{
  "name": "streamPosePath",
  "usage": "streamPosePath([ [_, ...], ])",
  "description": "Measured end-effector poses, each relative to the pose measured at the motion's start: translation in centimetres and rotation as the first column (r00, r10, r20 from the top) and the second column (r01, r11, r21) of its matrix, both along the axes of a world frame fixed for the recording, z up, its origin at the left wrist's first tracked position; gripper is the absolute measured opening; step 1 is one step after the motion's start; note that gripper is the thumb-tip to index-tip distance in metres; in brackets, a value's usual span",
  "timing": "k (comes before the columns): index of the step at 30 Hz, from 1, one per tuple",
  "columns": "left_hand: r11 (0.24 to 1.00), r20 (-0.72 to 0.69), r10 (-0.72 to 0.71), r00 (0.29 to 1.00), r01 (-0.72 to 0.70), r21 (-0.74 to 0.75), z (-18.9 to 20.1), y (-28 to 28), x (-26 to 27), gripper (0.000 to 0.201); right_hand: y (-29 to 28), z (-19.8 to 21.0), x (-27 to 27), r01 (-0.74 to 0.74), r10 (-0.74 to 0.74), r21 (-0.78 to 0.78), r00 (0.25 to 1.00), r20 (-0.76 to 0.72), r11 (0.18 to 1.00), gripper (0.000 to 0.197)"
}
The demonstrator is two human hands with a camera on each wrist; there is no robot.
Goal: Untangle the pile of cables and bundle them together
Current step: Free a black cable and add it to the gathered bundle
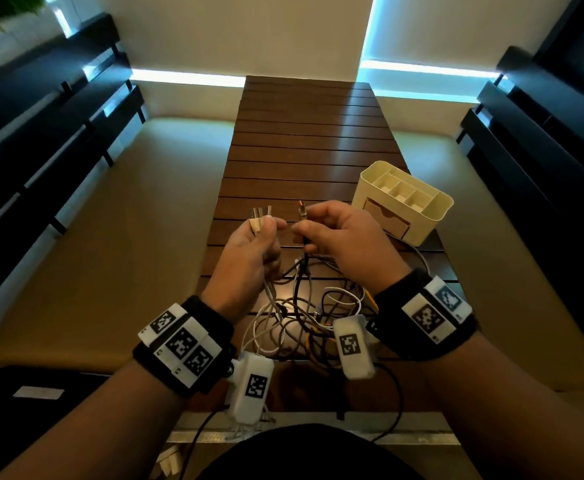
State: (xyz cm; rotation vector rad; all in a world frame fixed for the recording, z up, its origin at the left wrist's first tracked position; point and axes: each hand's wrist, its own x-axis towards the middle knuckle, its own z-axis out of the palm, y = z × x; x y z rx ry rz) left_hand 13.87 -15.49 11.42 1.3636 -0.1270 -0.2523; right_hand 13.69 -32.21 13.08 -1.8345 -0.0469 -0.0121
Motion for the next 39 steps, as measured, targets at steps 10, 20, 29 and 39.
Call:
streamPosePath([
  [10,0.990,0.101,0.073,0.992,-0.084,0.110,0.2,-1.0,-0.7,0.027,0.9,0.6,-1.2,0.076,-0.064,-0.100,0.991,0.113,0.992,0.017],
  [20,0.996,0.190,0.081,0.978,-0.086,0.017,-0.2,-1.4,-1.4,0.022,1.9,0.6,-0.9,0.084,-0.083,-0.013,0.996,0.044,0.996,0.009],
  [29,0.998,0.193,0.065,0.979,-0.065,-0.003,-0.1,-1.3,-1.1,0.027,2.1,1.0,-0.8,0.028,-0.026,0.094,0.999,-0.022,0.995,0.013],
  [39,0.999,0.287,-0.032,0.957,0.019,0.050,0.1,-0.9,-0.9,0.027,1.8,1.7,-0.9,0.049,-0.048,-0.010,0.997,0.068,0.999,0.010],
])
